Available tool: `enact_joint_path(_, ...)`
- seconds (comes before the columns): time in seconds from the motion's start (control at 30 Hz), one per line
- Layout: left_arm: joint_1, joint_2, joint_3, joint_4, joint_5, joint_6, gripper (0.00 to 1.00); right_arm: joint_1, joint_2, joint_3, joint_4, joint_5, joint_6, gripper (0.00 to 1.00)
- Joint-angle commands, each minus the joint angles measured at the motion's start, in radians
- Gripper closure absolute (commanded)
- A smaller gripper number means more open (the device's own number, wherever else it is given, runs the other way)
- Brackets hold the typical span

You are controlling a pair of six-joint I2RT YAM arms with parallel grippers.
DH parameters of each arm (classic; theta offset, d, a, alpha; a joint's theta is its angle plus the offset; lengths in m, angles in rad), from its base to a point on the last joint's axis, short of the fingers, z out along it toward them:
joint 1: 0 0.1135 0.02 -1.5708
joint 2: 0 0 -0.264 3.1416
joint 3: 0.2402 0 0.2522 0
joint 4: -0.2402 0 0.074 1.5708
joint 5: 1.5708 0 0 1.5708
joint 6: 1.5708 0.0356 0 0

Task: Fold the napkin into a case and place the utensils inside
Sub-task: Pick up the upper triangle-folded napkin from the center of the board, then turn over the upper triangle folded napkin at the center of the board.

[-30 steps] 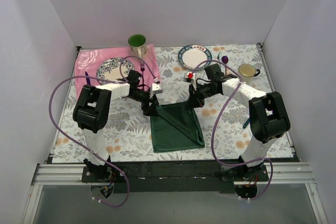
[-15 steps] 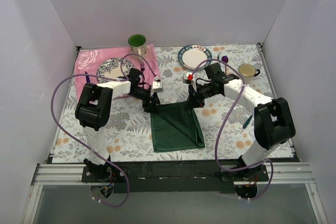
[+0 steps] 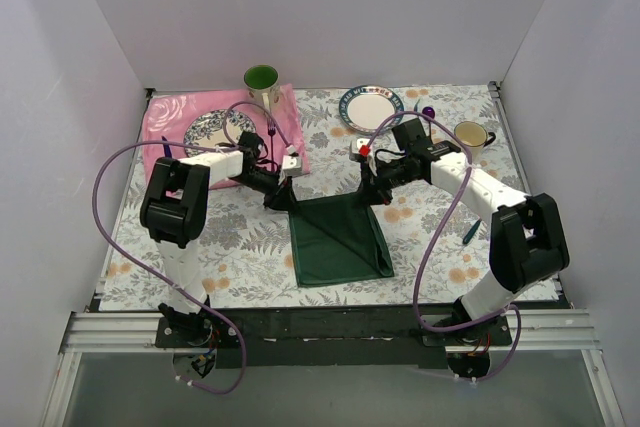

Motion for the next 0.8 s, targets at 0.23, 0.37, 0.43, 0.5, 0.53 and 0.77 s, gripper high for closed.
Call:
enact_joint_path(0.23,0.028,-0.126,0.096,-0.014,0.031,-0.081,1.00,-0.047,-0.109,0.056,0.039,0.068,0.017,0.99)
enact_joint_path(0.37,0.030,-0.186,0.156,0.107,-0.066,-0.247,1.00,-0.095,-0.160,0.100,0.106,0.119,0.005,0.99)
enact_joint_path(0.43,0.030,-0.200,0.223,0.168,-0.124,-0.299,1.00,-0.118,-0.181,0.137,0.128,0.166,-0.046,0.99)
enact_joint_path(0.5,0.030,-0.200,0.303,0.242,-0.181,-0.416,1.00,-0.147,-0.193,0.155,0.197,0.188,-0.086,0.99)
enact_joint_path(0.53,0.030,-0.188,0.337,0.289,-0.220,-0.454,1.00,-0.156,-0.195,0.172,0.224,0.206,-0.098,0.99)
enact_joint_path(0.77,0.002,-0.169,0.360,0.521,-0.381,-0.503,1.00,-0.192,-0.198,0.075,0.551,0.268,-0.294,0.99)
